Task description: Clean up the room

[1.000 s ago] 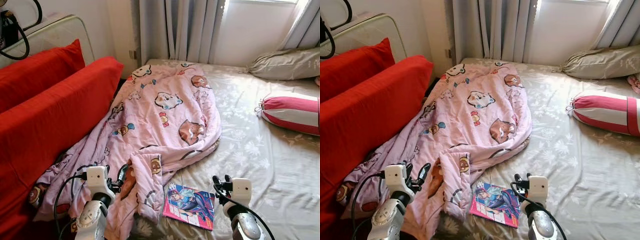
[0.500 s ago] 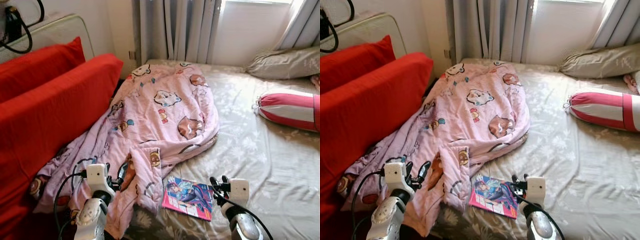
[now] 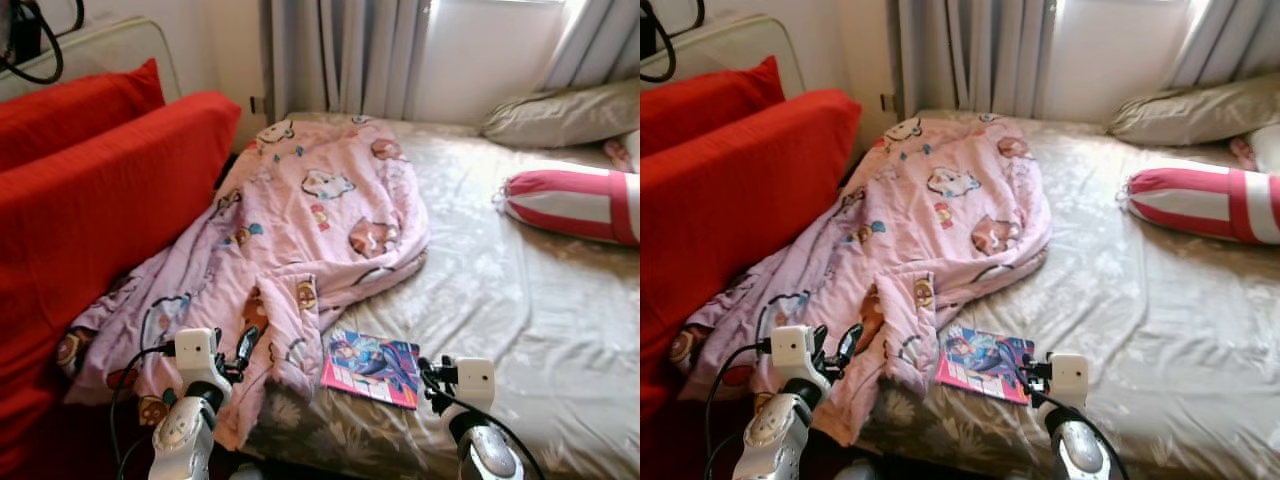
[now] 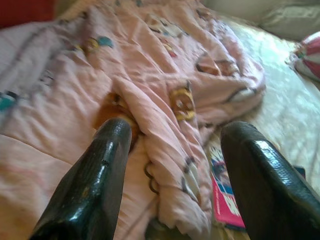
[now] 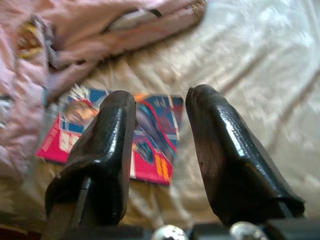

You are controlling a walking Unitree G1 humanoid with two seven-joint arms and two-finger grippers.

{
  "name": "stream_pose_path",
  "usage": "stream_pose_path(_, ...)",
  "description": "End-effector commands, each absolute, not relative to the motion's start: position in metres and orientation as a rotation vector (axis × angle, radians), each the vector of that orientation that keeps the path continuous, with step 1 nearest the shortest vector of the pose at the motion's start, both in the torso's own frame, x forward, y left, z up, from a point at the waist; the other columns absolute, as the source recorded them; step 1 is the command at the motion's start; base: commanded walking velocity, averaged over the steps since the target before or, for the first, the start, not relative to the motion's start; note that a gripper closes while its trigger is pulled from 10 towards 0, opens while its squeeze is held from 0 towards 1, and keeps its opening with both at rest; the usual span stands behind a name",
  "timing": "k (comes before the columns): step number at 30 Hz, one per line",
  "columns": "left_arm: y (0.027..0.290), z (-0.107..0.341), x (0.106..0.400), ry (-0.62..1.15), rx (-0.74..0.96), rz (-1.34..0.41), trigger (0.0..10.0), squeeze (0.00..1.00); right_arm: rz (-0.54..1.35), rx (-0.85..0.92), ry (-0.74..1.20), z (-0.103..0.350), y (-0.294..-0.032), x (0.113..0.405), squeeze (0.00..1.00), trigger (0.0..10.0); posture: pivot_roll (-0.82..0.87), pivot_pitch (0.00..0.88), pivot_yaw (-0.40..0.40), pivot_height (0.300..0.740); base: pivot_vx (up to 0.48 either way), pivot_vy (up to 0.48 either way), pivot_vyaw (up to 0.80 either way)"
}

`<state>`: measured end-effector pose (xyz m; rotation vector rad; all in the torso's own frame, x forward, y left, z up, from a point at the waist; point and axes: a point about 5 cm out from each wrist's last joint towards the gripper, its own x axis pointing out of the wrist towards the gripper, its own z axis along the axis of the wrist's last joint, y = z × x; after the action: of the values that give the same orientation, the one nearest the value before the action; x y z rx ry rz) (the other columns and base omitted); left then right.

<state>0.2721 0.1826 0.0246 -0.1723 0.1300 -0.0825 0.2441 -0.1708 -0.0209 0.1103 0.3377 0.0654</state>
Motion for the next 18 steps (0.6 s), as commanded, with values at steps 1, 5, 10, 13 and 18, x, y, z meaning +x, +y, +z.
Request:
stream_pose_path(1,0.1809,0.0253,0.2722,0.133,-0.187,-0.078,10.0,0.0,0.063,0.115,0.343,-0.0219,-0.1712,0.2433,0.0,10.0,0.05,0.024,-0.025,0.62,0.0,0.0,0.0)
stream_pose_path(5,0.1798,0.0249,0.2721,0.135,-0.191,-0.084,10.0,0.0,0.068,0.112,0.352,-0.0228,-0.1706,0.2433,0.0,10.0,0.05,0.026,-0.025,0.62,0.0,0.0,0.0)
stream_pose_path(10,0.1793,0.0252,0.2722,0.136,-0.192,-0.085,10.0,0.0,0.075,0.128,0.35,-0.0227,-0.1695,0.2434,0.0,10.0,0.05,0.027,-0.026,0.62,0.0,0.0,0.0)
stream_pose_path(13,0.1787,0.0255,0.2724,0.135,-0.195,-0.087,10.0,0.0,0.083,0.13,0.349,-0.0224,-0.1687,0.2436,0.0,10.0,0.05,0.028,-0.025,0.62,0.0,0.0,0.0)
stream_pose_path(18,0.177,0.0254,0.2727,0.139,-0.201,-0.094,10.0,0.0,0.107,0.11,0.35,-0.0221,-0.1672,0.244,0.0,10.0,0.05,0.028,-0.025,0.62,0.0,0.0,0.0)
